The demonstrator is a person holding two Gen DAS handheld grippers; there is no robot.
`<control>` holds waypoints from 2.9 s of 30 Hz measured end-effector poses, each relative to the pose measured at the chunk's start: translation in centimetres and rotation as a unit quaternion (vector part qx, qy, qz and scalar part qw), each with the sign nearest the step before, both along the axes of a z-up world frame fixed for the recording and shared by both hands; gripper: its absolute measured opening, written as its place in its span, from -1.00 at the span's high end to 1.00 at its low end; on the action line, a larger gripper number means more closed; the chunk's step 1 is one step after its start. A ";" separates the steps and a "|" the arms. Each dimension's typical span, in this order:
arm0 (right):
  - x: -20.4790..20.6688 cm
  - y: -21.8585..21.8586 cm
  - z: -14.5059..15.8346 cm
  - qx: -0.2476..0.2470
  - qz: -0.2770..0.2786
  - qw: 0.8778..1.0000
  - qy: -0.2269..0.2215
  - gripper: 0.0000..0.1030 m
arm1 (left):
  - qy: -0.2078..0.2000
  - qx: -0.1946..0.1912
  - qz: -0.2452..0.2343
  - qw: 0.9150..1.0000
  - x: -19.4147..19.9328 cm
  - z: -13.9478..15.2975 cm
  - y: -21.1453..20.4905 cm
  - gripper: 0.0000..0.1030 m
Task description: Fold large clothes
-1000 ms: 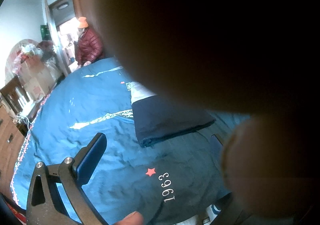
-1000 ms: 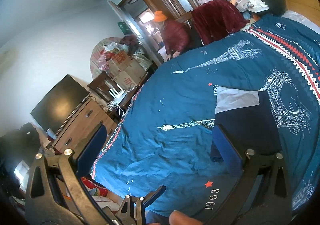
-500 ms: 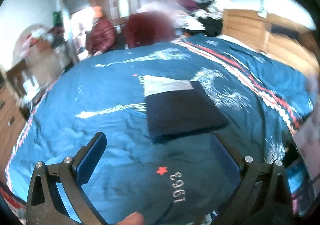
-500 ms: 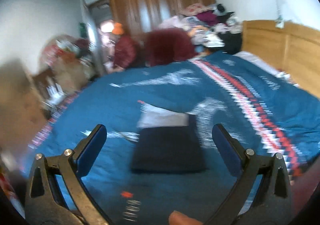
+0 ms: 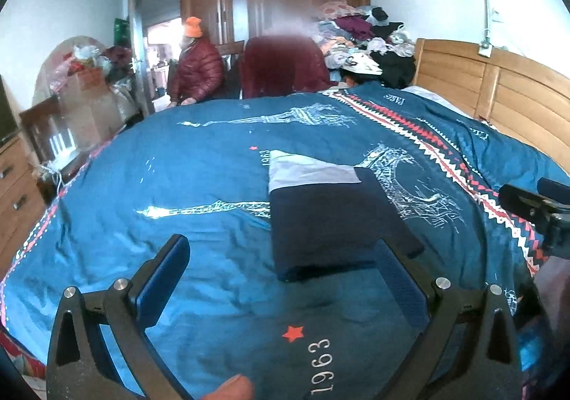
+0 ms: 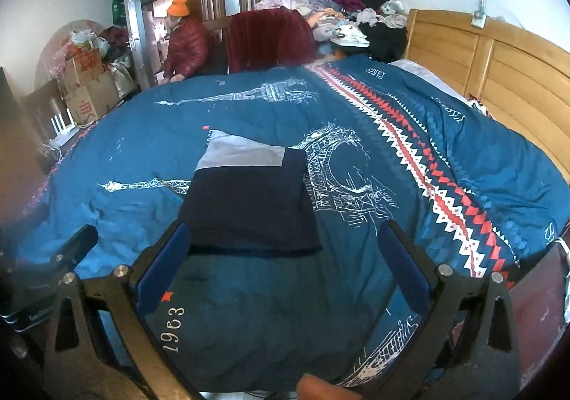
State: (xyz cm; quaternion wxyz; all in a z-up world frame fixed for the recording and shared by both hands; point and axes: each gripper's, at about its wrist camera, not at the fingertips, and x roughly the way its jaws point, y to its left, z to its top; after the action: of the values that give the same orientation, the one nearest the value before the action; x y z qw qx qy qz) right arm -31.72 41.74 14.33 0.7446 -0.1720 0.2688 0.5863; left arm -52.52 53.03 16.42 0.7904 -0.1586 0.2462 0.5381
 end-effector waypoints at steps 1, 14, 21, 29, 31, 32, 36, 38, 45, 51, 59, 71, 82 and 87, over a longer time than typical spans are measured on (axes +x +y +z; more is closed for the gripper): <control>0.1 0.1 -0.1 0.000 0.000 1.000 0.002 -1.00 | -0.001 0.005 -0.001 1.000 0.3 0.2 -0.1 -1.00; 0.0 0.6 0.1 0.000 0.010 1.000 0.013 -1.00 | -0.019 0.001 0.022 1.000 0.2 2.3 1.5 -1.00; 0.0 0.8 0.2 -0.001 0.012 1.000 0.013 -1.00 | -0.020 0.001 0.028 0.999 0.2 2.6 2.0 -1.00; 0.2 0.9 0.2 -0.005 0.005 1.000 0.008 -1.00 | -0.013 0.002 0.028 1.000 0.8 2.6 2.0 -1.00; 0.4 1.0 0.1 -0.006 0.003 1.000 0.010 -1.00 | -0.011 0.003 0.028 1.000 0.8 2.5 2.0 -1.00; 0.4 0.9 0.1 -0.006 0.002 1.000 0.010 -1.00 | -0.011 0.003 0.028 1.000 0.8 2.5 2.0 -1.00; 0.4 0.9 0.2 -0.008 0.001 1.000 0.010 -1.00 | -0.009 -0.004 0.019 1.000 0.9 2.4 2.2 -1.00; 0.4 1.0 0.2 -0.007 0.001 1.000 0.011 -1.00 | -0.005 -0.003 0.015 1.000 1.1 2.3 2.0 -1.00; 0.5 1.0 0.2 -0.007 0.002 1.000 0.013 -1.00 | -0.016 -0.006 0.009 1.000 1.1 2.5 1.9 -1.00; 0.7 1.2 0.1 -0.009 0.003 1.000 0.013 -1.00 | -0.019 -0.007 0.011 1.000 1.1 2.7 2.0 -1.00; 0.7 0.9 0.4 -0.001 0.001 1.000 0.003 -1.00 | 0.014 0.015 0.029 0.999 1.7 2.9 1.7 -1.00; 0.1 0.4 1.8 0.018 -0.001 1.000 -0.021 -1.00 | 0.003 0.047 0.035 0.998 1.2 3.8 0.6 -1.00; 0.4 0.4 2.2 0.018 -0.022 0.999 -0.019 -1.00 | 0.006 0.048 0.033 0.998 1.1 3.6 0.5 -1.00; 0.8 0.4 2.0 0.011 -0.008 1.000 0.004 -1.00 | 0.012 0.054 0.026 0.998 1.7 3.7 0.0 -1.00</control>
State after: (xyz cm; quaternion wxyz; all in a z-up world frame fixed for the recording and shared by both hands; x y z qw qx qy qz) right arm -30.91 42.17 16.29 0.7501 -0.1594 0.2665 0.5839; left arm -50.83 53.06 20.13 0.7804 -0.1160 0.2217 0.5730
